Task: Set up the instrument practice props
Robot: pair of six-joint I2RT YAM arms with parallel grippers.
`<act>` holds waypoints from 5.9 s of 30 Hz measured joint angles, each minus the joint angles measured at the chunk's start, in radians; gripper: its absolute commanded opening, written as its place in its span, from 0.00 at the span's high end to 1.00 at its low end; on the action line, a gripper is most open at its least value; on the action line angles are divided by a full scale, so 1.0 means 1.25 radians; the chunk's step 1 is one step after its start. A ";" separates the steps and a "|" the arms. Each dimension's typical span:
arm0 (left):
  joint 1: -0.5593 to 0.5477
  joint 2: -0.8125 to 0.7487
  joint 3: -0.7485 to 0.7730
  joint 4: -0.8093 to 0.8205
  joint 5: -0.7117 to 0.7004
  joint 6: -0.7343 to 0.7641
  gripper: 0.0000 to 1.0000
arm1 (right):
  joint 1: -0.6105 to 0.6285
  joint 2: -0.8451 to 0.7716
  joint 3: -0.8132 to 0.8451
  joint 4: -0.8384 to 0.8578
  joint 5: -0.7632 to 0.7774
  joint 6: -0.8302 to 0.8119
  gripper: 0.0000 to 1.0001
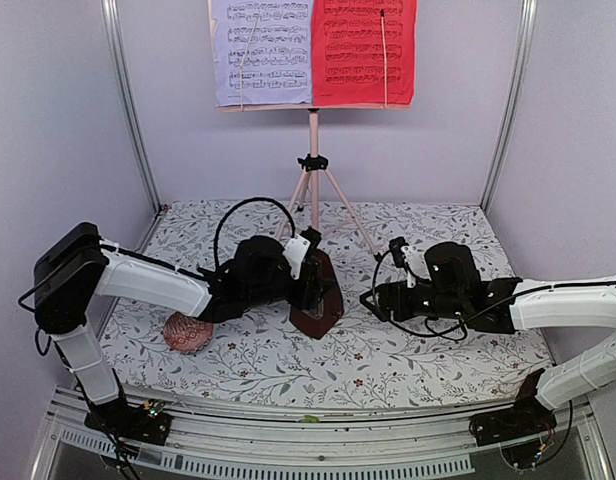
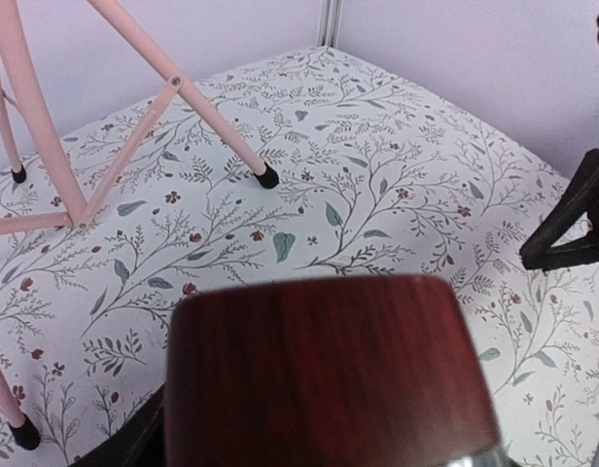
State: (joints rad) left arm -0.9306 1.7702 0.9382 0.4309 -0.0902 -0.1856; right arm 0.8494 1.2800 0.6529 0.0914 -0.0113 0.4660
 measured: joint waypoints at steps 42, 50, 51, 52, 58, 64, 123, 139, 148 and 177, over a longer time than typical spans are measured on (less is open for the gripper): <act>-0.123 -0.324 0.116 -0.104 -0.062 0.474 1.00 | 0.146 -0.045 -0.056 0.516 0.141 -0.509 0.28; -0.136 -0.324 0.168 -0.107 -0.097 0.482 1.00 | 0.185 0.032 -0.029 0.624 0.243 -0.645 0.40; -0.137 -0.324 0.173 -0.107 -0.101 0.481 1.00 | 0.187 0.042 -0.028 0.641 0.253 -0.659 0.41; -0.137 -0.326 0.177 -0.108 -0.104 0.480 1.00 | 0.189 0.051 -0.026 0.655 0.263 -0.669 0.41; -0.140 -0.341 0.181 -0.128 -0.113 0.460 1.00 | 0.190 0.096 -0.004 0.720 0.304 -0.715 0.44; -0.144 -0.342 0.193 -0.147 -0.118 0.446 1.00 | 0.190 0.123 0.015 0.751 0.307 -0.727 0.47; -0.150 -0.342 0.220 -0.182 -0.132 0.422 1.00 | 0.192 0.145 0.065 0.693 0.313 -0.615 0.84; -0.150 -0.342 0.221 -0.181 -0.130 0.416 1.00 | 0.195 0.145 0.075 0.677 0.343 -0.582 0.87; -0.150 -0.342 0.221 -0.182 -0.130 0.410 1.00 | 0.195 0.145 0.075 0.677 0.374 -0.570 0.79; -0.150 -0.342 0.223 -0.190 -0.125 0.398 1.00 | 0.195 0.145 0.086 0.669 0.338 -0.552 0.96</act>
State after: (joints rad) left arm -1.1175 1.3426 1.2167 0.1940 -0.2459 0.3122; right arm 1.0931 1.4616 0.7601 0.9272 0.4114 -0.2245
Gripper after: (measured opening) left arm 0.663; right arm 0.109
